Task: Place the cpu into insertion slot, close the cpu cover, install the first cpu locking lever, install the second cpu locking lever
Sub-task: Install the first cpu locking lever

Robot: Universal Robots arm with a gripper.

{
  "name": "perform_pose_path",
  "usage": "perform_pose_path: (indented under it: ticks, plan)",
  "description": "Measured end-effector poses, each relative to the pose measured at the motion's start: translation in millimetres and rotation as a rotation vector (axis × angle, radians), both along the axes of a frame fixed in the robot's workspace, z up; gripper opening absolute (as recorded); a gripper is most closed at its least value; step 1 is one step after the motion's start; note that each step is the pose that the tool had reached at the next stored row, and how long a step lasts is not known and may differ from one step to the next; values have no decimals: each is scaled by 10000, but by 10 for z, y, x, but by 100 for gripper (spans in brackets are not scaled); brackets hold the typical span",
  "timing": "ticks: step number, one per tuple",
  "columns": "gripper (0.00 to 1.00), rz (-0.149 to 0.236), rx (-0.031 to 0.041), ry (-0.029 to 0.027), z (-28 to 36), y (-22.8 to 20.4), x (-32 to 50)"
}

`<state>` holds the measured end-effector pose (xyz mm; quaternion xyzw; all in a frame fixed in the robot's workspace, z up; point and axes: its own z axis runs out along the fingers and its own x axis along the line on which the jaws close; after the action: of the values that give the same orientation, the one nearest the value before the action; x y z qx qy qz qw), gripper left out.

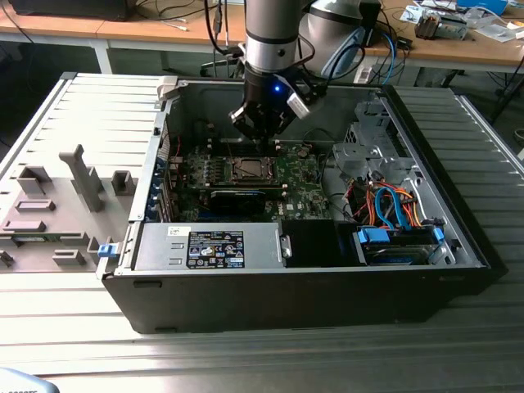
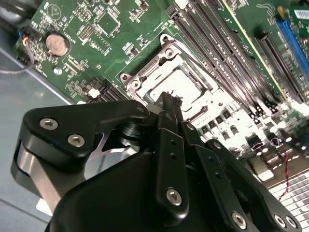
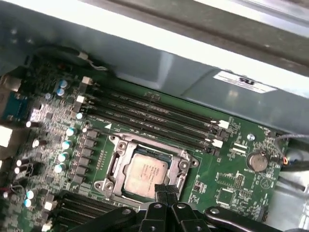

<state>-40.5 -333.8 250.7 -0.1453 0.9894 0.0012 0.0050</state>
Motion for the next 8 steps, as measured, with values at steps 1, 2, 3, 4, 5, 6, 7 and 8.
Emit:
perform_pose_path:
  ticks: [1,2,3,4,5,6,7,8]
  plan:
    - [11,-228,0,0,-2,0,0]
    - [11,-477,0,0,-4,0,0]
    - [11,-642,0,0,-6,0,0]
    - [11,-788,0,0,-7,0,0]
    - [11,-938,-1,0,-8,0,0]
    - [11,-1109,-1,0,-10,0,0]
    - [11,-1297,0,0,-12,0,0]
    - [11,-1492,-1,0,-14,0,0]
